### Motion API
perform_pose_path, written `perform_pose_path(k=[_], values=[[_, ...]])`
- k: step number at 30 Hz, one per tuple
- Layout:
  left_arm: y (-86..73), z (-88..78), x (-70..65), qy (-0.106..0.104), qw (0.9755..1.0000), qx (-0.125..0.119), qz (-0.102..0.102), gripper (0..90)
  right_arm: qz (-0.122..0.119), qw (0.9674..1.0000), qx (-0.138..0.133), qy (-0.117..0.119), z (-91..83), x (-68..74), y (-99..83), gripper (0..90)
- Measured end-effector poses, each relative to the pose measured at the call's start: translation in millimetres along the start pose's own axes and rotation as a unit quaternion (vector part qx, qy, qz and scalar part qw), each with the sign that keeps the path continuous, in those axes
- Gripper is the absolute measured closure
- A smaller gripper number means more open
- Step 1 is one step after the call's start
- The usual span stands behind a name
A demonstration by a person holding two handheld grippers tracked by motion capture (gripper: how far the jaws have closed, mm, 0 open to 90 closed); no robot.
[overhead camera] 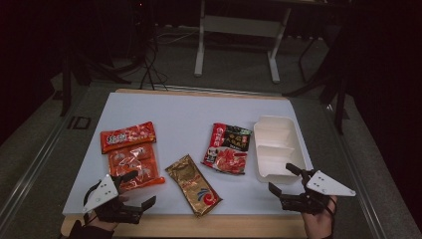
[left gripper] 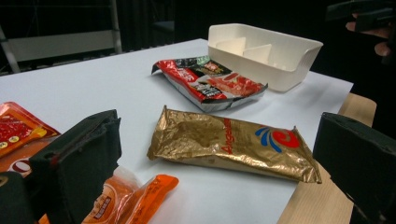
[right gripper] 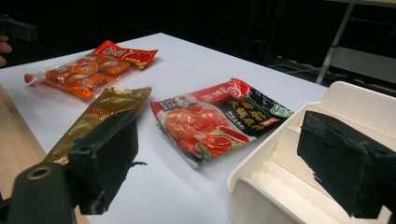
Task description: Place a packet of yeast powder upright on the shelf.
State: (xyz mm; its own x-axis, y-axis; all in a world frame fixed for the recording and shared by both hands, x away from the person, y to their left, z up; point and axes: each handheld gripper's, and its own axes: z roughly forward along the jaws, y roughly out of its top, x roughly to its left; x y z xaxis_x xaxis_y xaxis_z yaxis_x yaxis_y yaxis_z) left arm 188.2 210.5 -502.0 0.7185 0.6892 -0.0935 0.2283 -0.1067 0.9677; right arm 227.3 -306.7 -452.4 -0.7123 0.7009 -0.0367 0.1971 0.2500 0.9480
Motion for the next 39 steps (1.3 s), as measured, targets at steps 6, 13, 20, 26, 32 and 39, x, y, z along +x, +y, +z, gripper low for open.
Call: perform_pose_path(k=[6, 13, 20, 26, 32, 39], values=[[2.7, 3.0, -1.0, 0.000, 0.9998, -0.017, 0.007, 1.7, 0.004, 0.9999, 0.012, 0.004, -3.6, 3.1, 0.5, 11.7], [1.9, 3.1, -0.4, 0.002, 0.9992, -0.034, 0.021, 1.7, 0.004, 0.9995, 0.032, -0.006, -6.7, 7.5, 10.7, 13.1], [4.1, 0.0, -2.8, -0.012, 0.9996, -0.026, 0.006, 1.8, 0.003, 0.9991, 0.042, -0.008, -5.1, 12.9, 27.5, 13.1], [4.3, 1.6, -5.1, -0.012, 0.9999, 0.006, -0.002, 1.8, -0.005, 0.9993, 0.036, -0.002, -1.2, 15.1, 46.4, 13.2], [4.4, 1.2, -1.5, -0.011, 0.9997, 0.008, -0.021, 1.8, -0.015, 0.9990, 0.039, 0.016, 13.4, 18.2, 58.8, 12.0], [4.5, 2.4, -2.6, -0.017, 0.9995, 0.026, -0.011, 1.8, -0.001, 0.9982, 0.044, 0.042, 36.8, 18.0, 69.9, 10.4]])
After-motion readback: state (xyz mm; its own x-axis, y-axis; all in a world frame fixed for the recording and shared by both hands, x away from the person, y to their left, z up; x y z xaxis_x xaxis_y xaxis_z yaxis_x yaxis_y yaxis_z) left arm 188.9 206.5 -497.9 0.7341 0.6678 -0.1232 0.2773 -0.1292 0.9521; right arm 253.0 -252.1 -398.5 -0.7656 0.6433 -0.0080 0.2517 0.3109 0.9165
